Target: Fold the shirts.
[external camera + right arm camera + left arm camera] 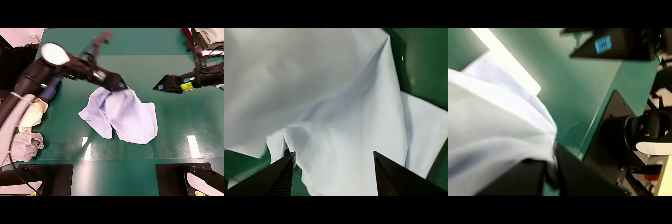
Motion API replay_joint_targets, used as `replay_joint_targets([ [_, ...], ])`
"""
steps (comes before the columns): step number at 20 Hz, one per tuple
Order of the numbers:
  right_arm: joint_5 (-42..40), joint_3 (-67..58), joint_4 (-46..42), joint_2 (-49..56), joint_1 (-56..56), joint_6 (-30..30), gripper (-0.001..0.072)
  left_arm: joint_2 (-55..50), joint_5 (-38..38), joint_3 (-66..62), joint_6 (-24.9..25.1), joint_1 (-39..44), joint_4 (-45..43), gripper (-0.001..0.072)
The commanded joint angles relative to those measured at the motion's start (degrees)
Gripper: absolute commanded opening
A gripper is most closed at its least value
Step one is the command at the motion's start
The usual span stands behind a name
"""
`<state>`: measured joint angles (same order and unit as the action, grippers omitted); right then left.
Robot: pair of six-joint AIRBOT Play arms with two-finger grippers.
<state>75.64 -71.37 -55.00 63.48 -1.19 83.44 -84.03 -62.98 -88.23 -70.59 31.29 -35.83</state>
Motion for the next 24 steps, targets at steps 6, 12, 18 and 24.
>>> replay_joint_targets([
  [6, 0.0, -1.6, -0.1, -5.0, 8.4, -0.1, 0.0550, 0.8, -16.9, -3.0, -3.0, -8.3, -2.6, 0.0700],
  [12, -0.5, -1.5, -0.1, -4.5, 7.5, -0.1, 0.0550, 9.3, -14.1, 9.9, -4.5, -20.8, -20.5, 0.0702],
  [18, -0.4, 1.3, -0.1, -3.1, 2.1, 0.0, 0.0550, 7.1, 5.1, 30.9, -2.4, -21.3, -20.4, 0.0701],
  [24, -0.5, 1.2, -0.1, 0.1, -2.2, 0.1, 0.0550, 0.7, 5.3, 31.4, 1.0, -21.3, -13.1, 0.0700],
])
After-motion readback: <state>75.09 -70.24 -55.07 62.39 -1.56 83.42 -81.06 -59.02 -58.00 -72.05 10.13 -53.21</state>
